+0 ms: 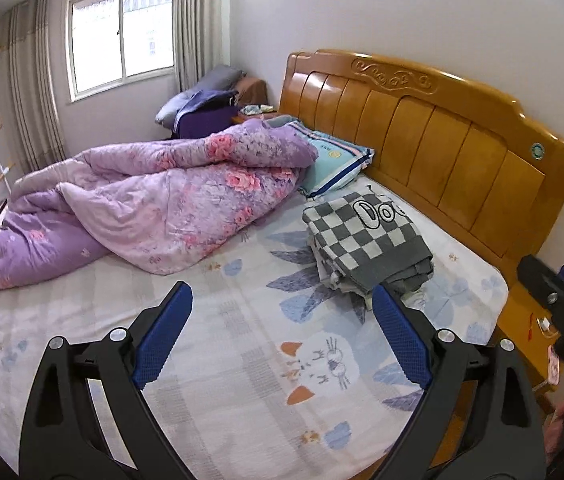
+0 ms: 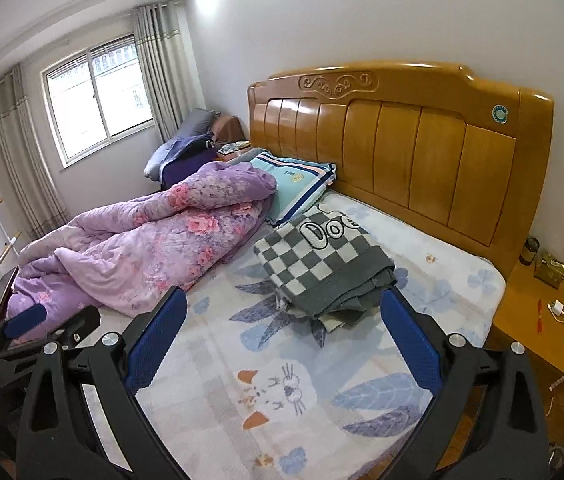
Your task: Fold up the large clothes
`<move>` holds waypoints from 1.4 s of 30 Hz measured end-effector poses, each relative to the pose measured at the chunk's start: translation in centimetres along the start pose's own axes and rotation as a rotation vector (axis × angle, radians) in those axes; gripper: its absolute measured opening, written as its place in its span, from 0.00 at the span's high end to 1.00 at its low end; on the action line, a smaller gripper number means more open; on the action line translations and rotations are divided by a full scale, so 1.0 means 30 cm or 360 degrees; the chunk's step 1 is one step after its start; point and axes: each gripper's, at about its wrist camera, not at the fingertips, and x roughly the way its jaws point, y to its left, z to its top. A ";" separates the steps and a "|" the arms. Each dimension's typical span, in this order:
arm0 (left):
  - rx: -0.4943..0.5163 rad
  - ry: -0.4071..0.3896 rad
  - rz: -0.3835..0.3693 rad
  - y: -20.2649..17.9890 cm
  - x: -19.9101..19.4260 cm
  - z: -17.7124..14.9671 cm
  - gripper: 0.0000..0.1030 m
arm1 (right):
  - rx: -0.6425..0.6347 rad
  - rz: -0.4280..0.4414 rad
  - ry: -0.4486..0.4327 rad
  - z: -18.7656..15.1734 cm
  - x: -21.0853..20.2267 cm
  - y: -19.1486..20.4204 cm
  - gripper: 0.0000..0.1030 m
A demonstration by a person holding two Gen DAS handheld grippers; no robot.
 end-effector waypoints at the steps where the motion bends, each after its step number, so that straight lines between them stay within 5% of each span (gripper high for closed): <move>1: 0.0013 -0.0028 0.0007 0.007 -0.030 -0.016 0.11 | -0.0005 -0.0001 -0.0004 -0.012 -0.008 0.007 0.09; 20: -0.0032 -0.0101 0.0002 0.105 -0.173 -0.220 0.05 | -0.0034 -0.0082 -0.0016 -0.210 -0.123 0.060 0.09; 42: -0.0027 -0.0082 0.0024 0.109 -0.184 -0.235 0.05 | -0.0074 -0.0085 0.0042 -0.241 -0.128 0.092 0.09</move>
